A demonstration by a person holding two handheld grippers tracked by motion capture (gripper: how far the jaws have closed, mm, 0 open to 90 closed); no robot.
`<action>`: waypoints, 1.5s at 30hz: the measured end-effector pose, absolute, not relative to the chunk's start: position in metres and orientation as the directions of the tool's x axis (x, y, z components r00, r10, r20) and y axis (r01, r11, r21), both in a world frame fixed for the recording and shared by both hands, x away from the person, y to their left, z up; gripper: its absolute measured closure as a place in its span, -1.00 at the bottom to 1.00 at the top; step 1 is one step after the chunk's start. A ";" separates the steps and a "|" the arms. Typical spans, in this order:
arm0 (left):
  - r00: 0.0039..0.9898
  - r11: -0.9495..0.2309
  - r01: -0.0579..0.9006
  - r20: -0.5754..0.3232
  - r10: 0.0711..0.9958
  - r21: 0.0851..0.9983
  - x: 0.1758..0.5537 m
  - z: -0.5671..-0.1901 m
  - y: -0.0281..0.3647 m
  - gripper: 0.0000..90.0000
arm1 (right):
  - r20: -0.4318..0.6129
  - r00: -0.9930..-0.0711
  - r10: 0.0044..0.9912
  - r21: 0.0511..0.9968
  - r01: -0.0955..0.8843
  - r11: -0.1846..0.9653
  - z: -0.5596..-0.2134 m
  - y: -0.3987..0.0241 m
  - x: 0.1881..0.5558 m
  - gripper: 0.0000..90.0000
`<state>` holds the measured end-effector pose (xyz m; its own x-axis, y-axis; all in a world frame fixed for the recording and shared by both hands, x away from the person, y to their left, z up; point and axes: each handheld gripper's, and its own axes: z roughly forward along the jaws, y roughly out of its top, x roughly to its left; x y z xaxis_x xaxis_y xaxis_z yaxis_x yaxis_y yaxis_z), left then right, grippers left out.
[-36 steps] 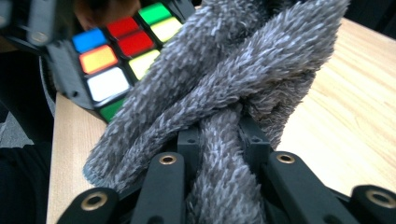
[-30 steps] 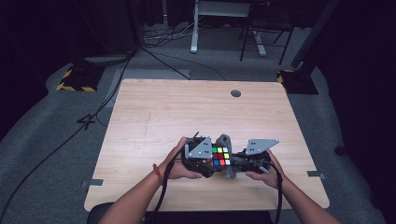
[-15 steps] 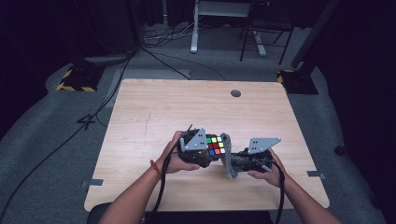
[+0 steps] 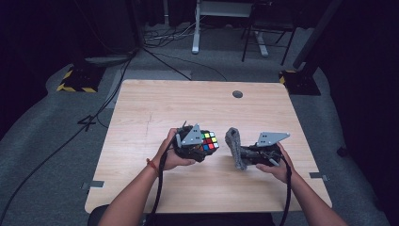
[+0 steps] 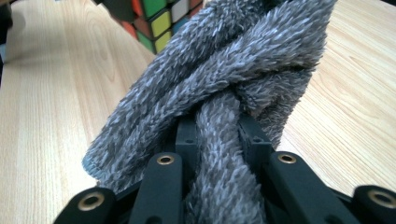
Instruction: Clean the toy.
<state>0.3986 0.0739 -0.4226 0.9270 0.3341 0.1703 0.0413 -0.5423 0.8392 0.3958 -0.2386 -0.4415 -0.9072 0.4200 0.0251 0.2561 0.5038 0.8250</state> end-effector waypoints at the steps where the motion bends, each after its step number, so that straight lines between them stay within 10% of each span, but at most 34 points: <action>1: 0.927 -0.548 0.041 0.173 0.334 0.836 0.399 -0.423 0.076 -0.26 | 0.023 -0.905 0.425 0.820 0.260 0.509 -0.442 -0.240 0.396 0.66; 45: 0.901 -0.597 0.307 -0.024 0.433 0.741 0.367 -0.484 0.190 -0.28 | -0.026 -0.855 0.518 0.718 0.344 0.605 -0.489 -0.297 0.370 0.45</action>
